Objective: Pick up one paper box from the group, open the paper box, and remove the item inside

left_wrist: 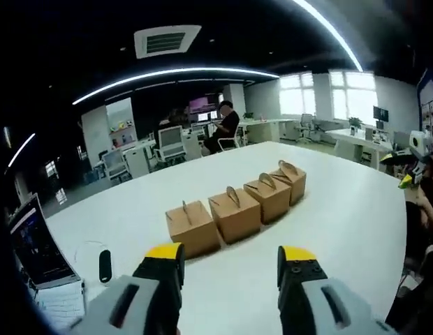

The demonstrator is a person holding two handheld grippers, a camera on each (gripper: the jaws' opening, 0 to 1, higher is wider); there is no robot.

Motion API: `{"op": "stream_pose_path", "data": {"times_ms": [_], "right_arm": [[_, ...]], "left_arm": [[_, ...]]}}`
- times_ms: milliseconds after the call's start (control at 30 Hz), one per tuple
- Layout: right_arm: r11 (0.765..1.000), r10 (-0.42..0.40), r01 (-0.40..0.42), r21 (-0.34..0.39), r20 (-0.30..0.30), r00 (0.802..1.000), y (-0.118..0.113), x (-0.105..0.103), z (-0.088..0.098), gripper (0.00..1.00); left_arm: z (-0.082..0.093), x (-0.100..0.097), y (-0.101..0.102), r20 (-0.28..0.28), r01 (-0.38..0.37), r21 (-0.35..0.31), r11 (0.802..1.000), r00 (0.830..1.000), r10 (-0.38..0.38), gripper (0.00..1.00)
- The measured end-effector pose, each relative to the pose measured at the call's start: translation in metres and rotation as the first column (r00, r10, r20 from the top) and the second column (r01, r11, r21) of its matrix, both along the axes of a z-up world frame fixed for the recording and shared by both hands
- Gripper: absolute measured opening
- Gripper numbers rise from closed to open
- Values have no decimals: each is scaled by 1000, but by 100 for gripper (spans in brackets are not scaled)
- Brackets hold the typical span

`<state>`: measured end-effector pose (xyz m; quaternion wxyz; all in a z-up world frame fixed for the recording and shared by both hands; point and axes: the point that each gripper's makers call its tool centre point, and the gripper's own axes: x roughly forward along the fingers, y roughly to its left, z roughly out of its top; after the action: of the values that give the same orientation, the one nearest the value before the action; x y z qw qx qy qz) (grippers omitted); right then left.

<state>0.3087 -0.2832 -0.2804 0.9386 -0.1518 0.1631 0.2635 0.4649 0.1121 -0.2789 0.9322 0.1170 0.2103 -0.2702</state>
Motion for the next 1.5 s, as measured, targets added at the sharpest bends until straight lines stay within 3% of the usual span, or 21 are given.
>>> {"op": "stream_pose_path", "data": {"times_ms": [267,400,600,1167,1200,1333,1500], "right_arm": [[1000,16,-16,-5,-11,1000,7,-5,-5,68],[1000,11,-11,-7,-16,1000,6,-8,-9,68],[1000,-4,3,-4,-32,999,1,-12,-15,68],[1000,-27,26,-8,-85,996,-5,-24,-32,68],[1000,-27,26,-8,-86,996,-5,-24,-33,68],[1000,-27,27,0,-88,996,-4,-24,-34,68],[1000,-24,24,0,-90,996,-3,-25,-35,68]], "left_arm": [[-18,53,12,-17,-73,80,994,997,74,48],[-23,84,8,-26,-126,49,991,991,128,39],[-34,120,0,-45,-186,23,982,981,187,39],[-66,170,-8,-61,-288,33,957,955,289,29],[-68,171,-8,-64,-292,33,956,954,293,28],[-73,174,-7,-63,-296,49,954,952,299,7],[-72,178,-8,-51,-294,47,955,954,296,4]]}}
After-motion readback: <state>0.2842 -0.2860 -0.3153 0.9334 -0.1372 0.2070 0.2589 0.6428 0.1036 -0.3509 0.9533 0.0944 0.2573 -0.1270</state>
